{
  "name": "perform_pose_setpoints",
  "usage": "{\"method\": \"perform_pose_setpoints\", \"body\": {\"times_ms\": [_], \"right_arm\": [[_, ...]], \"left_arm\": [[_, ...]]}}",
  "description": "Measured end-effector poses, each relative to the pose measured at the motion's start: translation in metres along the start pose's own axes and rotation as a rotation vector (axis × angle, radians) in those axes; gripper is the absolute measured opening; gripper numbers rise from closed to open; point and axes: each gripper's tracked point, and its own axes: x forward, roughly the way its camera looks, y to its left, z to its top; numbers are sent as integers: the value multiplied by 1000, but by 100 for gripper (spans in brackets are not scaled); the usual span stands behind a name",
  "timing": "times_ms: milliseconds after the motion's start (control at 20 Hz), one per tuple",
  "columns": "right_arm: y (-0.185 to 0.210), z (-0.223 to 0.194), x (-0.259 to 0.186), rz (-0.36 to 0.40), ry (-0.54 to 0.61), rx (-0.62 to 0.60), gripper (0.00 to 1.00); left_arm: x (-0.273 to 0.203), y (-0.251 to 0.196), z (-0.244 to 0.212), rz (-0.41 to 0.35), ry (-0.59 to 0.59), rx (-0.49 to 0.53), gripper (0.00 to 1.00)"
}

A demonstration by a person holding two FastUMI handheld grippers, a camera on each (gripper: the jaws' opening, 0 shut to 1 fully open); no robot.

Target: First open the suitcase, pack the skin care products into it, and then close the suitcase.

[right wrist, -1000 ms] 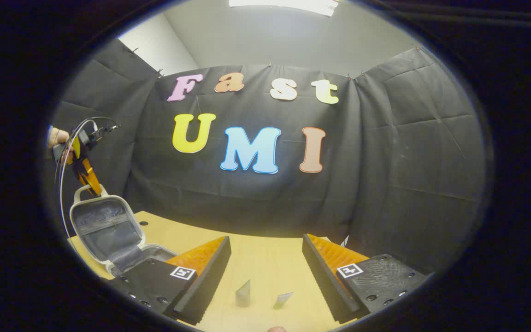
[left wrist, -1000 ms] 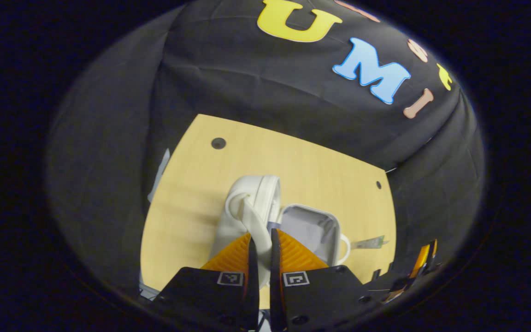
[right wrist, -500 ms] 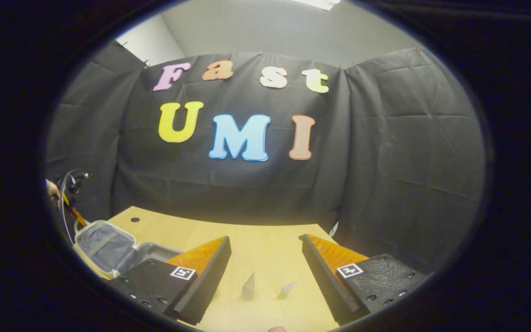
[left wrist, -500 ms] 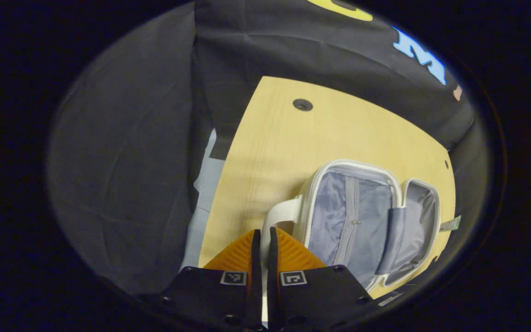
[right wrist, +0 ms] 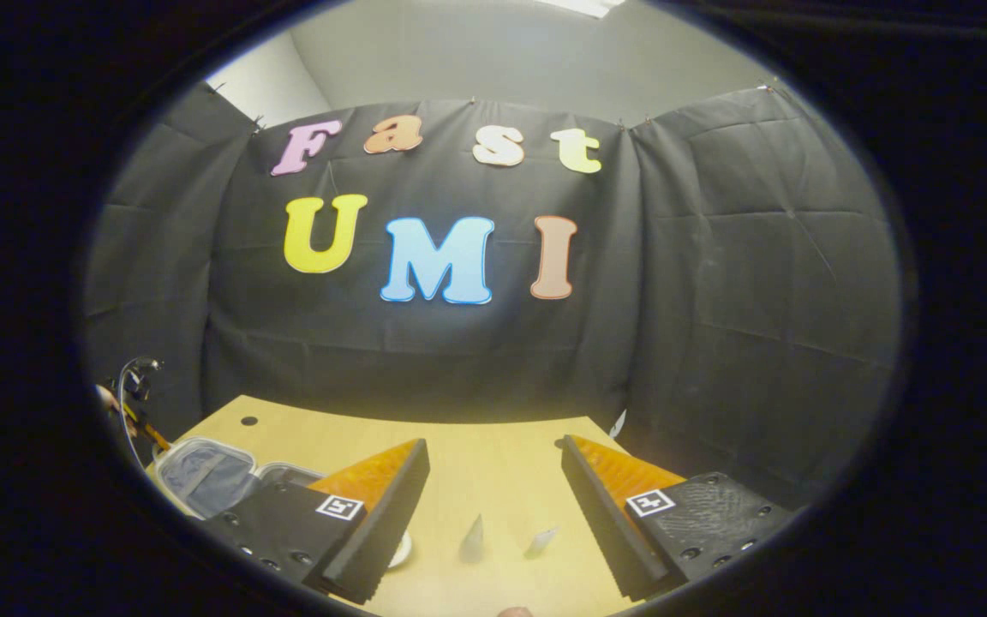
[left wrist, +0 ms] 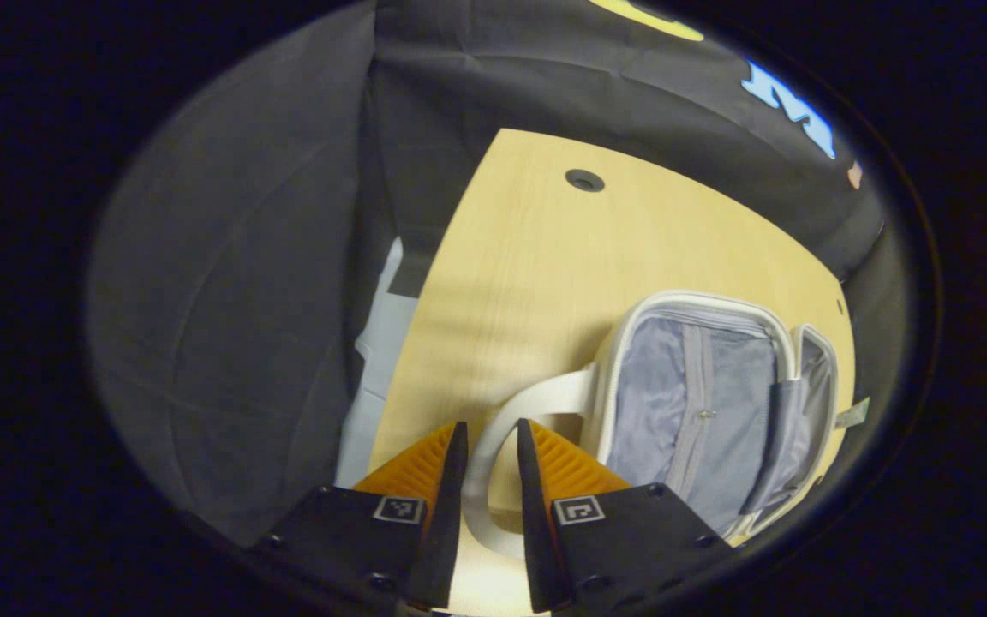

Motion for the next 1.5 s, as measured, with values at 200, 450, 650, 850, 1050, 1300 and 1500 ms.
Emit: {"method": "perform_pose_setpoints", "body": {"times_ms": [200, 450, 650, 850, 1050, 1300, 1500], "right_arm": [[-7, -1, -4, -3, -7, 4, 95], [-23, 0, -3, -7, -19, 27, 95], [-37, -6, 3, -18, -18, 15, 95], [-49, -19, 12, -9, 10, 14, 95], [-61, -26, 22, 12, 17, 36, 94], [-86, -36, 34, 51, 23, 46, 94], [-109, -49, 45, 67, 45, 23, 95]], "left_arm": [[-17, 16, 21, 110, -165, -35, 100], [-69, 1, 55, 142, -436, -72, 99], [-135, -49, 80, 89, -654, -46, 99], [-177, -142, 81, -51, -802, -32, 98], [-204, -254, 66, -143, -868, 23, 98], [-217, -383, 52, -240, -928, 99, 98], [-219, -481, 22, -322, -930, 121, 98]]}}
